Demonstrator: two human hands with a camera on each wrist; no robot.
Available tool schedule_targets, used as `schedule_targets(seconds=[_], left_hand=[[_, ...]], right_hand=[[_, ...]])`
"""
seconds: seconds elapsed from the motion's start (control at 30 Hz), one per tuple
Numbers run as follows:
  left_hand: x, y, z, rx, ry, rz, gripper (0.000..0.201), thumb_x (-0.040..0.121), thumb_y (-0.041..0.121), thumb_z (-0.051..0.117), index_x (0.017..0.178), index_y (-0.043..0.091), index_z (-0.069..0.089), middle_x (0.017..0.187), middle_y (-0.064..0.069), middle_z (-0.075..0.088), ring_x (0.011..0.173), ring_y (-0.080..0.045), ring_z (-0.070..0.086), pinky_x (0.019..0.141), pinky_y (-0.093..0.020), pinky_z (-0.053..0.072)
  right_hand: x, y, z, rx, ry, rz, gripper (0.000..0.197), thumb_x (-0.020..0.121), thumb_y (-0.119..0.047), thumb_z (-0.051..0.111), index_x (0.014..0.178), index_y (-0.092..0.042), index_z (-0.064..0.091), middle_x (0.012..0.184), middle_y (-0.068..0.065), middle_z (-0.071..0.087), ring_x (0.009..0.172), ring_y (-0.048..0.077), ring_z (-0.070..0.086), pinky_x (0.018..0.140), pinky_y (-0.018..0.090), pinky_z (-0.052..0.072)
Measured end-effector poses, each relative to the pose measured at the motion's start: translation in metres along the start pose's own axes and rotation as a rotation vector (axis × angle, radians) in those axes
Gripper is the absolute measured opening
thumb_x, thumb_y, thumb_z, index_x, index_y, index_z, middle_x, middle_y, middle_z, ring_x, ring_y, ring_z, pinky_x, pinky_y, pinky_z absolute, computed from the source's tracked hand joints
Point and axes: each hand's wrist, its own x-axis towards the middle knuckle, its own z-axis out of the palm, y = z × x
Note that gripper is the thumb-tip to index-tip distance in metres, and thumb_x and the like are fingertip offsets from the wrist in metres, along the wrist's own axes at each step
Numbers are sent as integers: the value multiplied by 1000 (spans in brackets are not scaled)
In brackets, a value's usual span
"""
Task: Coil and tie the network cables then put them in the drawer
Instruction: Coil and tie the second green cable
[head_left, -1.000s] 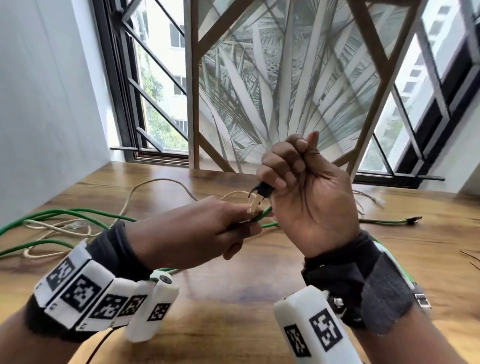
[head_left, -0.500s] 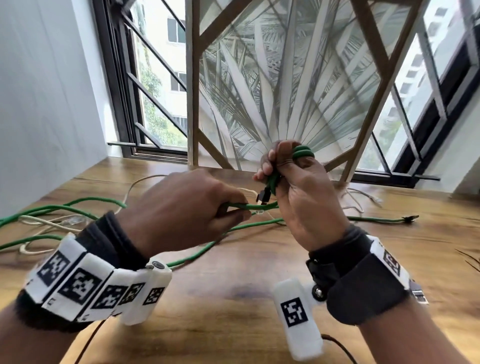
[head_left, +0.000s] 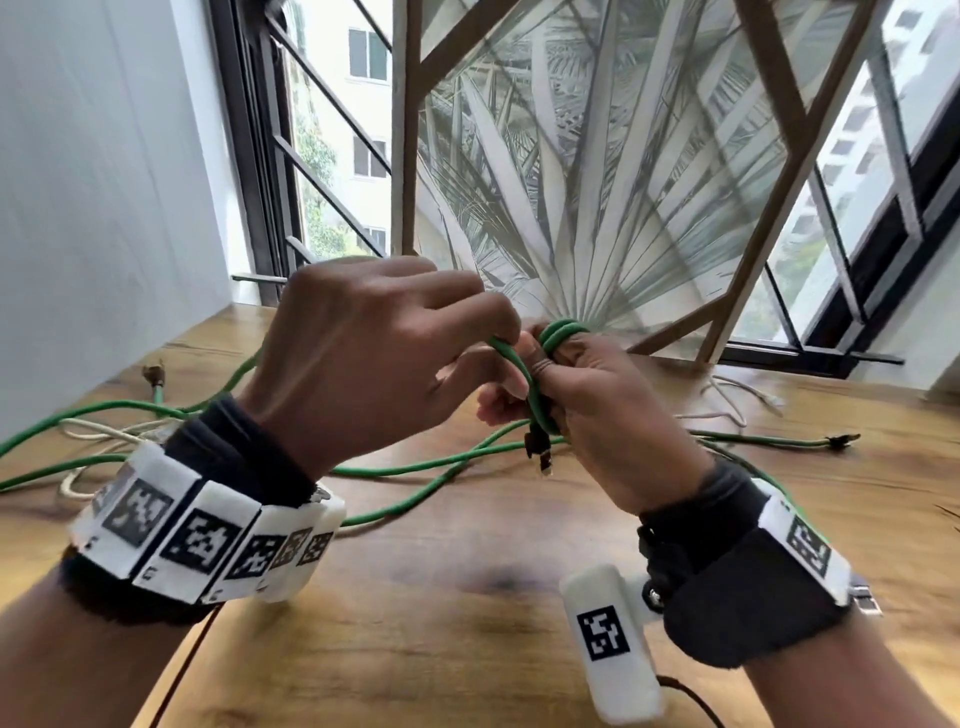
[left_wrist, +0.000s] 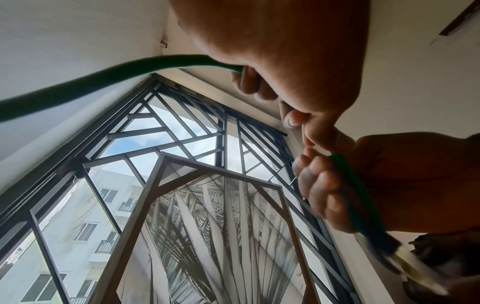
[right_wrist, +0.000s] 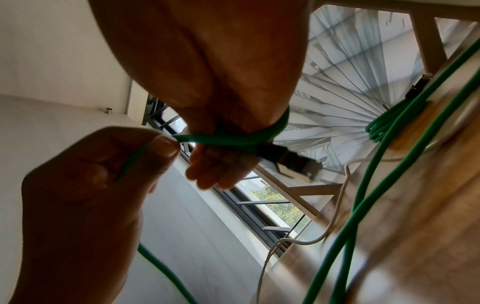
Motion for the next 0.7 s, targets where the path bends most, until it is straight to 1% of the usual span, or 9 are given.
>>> schedule_targets(seconds=[0.07, 0.13, 0.23, 0.27, 0.33, 0.43, 0.57, 0.63, 0.7], left_hand=[[1, -3, 0, -9, 35, -15, 23, 102, 43, 68, 96, 23, 77, 80, 4, 66, 70, -24, 67, 59, -36, 48], [2, -4, 1, -33, 64, -41, 24, 103, 41, 68, 101, 18, 76, 87, 1, 67, 77, -25, 68, 66, -41, 51], [3, -5, 3, -55, 79, -73, 19, 104, 31, 68, 100, 14, 74, 91, -4, 67, 81, -30, 66, 70, -48, 51], [2, -4, 4, -54, 77, -78, 17, 104, 28, 68, 99, 13, 73, 91, -6, 67, 81, -31, 65, 70, -48, 50], [2, -4, 5, -54, 62, -83, 15, 104, 26, 67, 98, 13, 73, 93, -6, 67, 82, -31, 63, 70, -49, 48], [2, -7, 7, -53, 30, -94, 18, 105, 30, 65, 100, 16, 74, 94, -5, 67, 83, -30, 60, 71, -47, 45], [1, -9, 9, -78, 13, -105, 35, 110, 42, 52, 103, 20, 78, 94, -4, 67, 83, -26, 58, 72, -40, 40], [1, -9, 10, -105, 4, -117, 35, 110, 41, 51, 104, 20, 79, 93, -3, 66, 83, -26, 58, 72, -42, 42], [0, -11, 14, -156, -12, -140, 29, 109, 35, 53, 106, 21, 79, 92, -1, 65, 84, -27, 59, 73, -44, 45]], right_hand=[[-2, 0, 1, -2, -28, 67, 34, 111, -17, 41, 94, 4, 61, 74, 15, 64, 67, 27, 64, 67, 38, 56], [-3, 0, 3, 31, -12, 121, 41, 112, -26, 39, 94, 4, 62, 65, 11, 59, 59, 24, 56, 58, 34, 47], [-5, -2, 8, 30, -76, 172, 67, 108, -54, 28, 87, -1, 63, 56, 9, 46, 48, 20, 39, 49, 29, 34], [-5, -3, 10, 25, -126, 194, 76, 105, -63, 22, 84, -2, 62, 55, 8, 40, 47, 19, 34, 46, 27, 31], [-7, -7, 12, 63, -219, 244, 85, 96, -75, 13, 79, -5, 59, 56, 6, 30, 48, 17, 25, 44, 25, 25], [-8, -10, 11, 135, -332, 303, 88, 86, -85, 9, 74, -10, 53, 55, 1, 22, 46, 12, 19, 43, 23, 18], [-7, -12, 8, 249, -461, 370, 87, 83, -90, 4, 72, -13, 42, 54, -4, 21, 45, 8, 15, 41, 22, 11], [-8, -14, 8, 316, -500, 386, 84, 84, -90, 3, 71, -15, 39, 52, -7, 24, 44, 7, 15, 42, 25, 7], [-10, -16, 9, 364, -514, 398, 81, 84, -90, 4, 70, -17, 36, 51, -8, 26, 45, 7, 14, 42, 25, 6]])
